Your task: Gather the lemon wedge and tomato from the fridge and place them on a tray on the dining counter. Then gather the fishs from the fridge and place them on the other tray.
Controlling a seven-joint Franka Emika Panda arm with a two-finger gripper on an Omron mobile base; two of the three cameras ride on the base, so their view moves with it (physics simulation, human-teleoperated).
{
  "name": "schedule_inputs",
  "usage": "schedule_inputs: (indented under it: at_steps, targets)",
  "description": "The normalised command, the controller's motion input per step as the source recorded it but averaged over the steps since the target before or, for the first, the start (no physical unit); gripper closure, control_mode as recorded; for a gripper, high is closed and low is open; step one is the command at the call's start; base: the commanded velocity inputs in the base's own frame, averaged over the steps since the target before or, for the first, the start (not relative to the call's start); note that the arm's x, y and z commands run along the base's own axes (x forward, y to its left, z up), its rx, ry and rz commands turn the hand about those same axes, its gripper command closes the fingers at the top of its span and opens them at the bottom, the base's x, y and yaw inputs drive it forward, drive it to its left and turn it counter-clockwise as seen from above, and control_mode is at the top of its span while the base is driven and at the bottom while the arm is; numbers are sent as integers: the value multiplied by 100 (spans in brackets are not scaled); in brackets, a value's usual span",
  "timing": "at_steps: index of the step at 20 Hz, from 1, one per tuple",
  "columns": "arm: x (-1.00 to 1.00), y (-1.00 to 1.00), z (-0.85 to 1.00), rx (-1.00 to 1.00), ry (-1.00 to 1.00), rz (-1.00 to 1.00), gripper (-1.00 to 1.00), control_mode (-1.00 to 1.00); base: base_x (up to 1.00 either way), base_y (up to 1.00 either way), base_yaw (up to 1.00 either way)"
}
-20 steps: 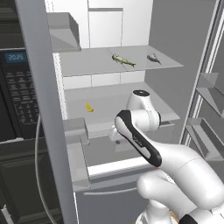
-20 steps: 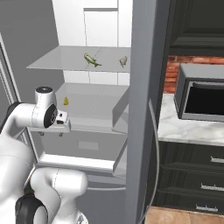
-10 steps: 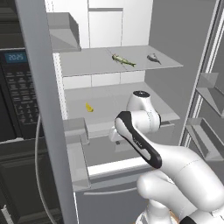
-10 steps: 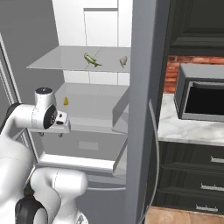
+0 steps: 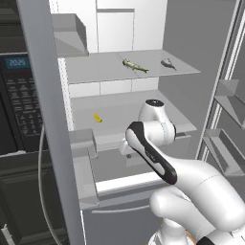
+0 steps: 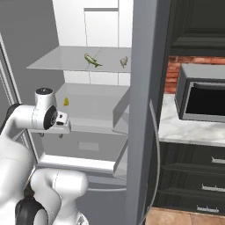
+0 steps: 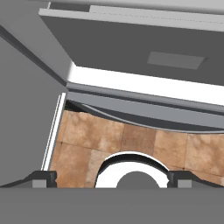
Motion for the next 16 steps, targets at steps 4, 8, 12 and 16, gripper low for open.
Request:
schedule_inputs:
  at_steps: [4,8,12,16]
  targets:
    - [0,0,0,0,0,0,-100,100,0,0,0]
    - [0,0,0,0,0,0,-100,-100,0,0,0]
    - [0,0,0,0,0,0,-100,-100,0,0,0]
    - [0,0,0,0,0,0,-100,-100,0,0,0]
